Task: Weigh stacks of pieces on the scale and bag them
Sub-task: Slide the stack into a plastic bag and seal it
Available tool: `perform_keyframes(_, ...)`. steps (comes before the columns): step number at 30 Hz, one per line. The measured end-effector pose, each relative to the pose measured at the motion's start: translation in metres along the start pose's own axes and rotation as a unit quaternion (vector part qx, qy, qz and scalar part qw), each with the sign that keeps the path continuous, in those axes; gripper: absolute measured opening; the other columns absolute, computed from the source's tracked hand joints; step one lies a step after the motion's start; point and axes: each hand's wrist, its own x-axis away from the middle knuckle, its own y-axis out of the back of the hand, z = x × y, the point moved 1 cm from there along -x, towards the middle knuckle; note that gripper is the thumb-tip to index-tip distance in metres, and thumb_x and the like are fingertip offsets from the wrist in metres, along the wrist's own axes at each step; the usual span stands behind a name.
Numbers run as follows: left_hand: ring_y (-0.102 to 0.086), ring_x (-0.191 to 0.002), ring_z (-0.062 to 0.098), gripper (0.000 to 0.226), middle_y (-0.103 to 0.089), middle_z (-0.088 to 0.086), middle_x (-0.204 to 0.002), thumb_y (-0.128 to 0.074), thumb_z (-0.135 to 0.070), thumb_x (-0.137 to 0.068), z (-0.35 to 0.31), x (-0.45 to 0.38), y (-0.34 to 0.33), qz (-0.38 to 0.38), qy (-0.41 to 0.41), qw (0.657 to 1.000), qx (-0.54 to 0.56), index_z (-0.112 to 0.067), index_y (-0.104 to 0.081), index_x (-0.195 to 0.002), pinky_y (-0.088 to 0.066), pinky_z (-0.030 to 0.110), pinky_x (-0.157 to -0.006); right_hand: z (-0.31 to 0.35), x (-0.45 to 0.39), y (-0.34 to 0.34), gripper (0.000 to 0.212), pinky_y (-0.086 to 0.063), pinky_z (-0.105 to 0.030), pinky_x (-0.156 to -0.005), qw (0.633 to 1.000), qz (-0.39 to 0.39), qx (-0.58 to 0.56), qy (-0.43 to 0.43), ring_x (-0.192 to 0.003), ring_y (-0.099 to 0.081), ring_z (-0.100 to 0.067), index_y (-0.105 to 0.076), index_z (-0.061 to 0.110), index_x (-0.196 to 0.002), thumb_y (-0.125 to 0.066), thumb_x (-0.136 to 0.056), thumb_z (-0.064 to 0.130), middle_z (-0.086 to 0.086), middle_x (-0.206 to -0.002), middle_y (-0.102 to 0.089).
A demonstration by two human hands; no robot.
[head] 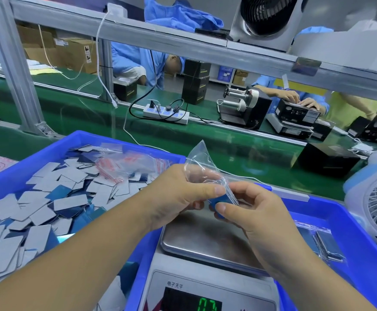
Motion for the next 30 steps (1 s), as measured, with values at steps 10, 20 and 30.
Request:
perform_keyframes(10, -0.057, -0.069, 0.01, 0.019, -0.071, 0.006, -0.089, -0.076, -0.016, -0.071, -0.003, -0.004, -0.001, -0.058, -0.03, 0.992, 0.112, -0.013, -0.076, -0.091, -0.043, 0.016, -0.052, 0.003, -0.004, 0.0, 0.026, -0.057, -0.029, -0.067, 0.992, -0.026, -0.127, -0.009, -0.079, -0.071, -0.025, -0.071, 0.024, -0.082, -0.079, -0.065, 0.005, -0.006, -0.082, -0.071)
perform_keyframes(20, -0.059, -0.064, 0.009, 0.022, -0.072, 0.001, -0.085, -0.078, -0.02, -0.073, -0.004, 0.001, -0.006, 0.025, -0.045, 0.992, 0.116, -0.02, -0.078, -0.095, -0.043, 0.017, -0.055, 0.002, 0.004, -0.009, 0.017, -0.054, -0.026, -0.057, 0.978, -0.055, -0.201, 0.003, -0.06, -0.066, -0.025, -0.063, 0.001, -0.087, -0.064, -0.079, -0.014, -0.015, -0.072, -0.068)
perform_keyframes(30, -0.065, -0.081, 0.02, 0.031, -0.073, 0.006, -0.096, -0.079, -0.03, -0.072, -0.001, 0.002, -0.009, 0.027, -0.029, 0.991, 0.126, -0.02, -0.078, -0.101, -0.051, 0.032, -0.075, 0.011, 0.007, -0.008, 0.031, -0.056, -0.029, -0.067, 0.99, -0.031, -0.133, 0.024, -0.075, -0.07, -0.027, -0.075, 0.017, -0.087, -0.089, -0.06, 0.012, -0.01, -0.086, -0.074)
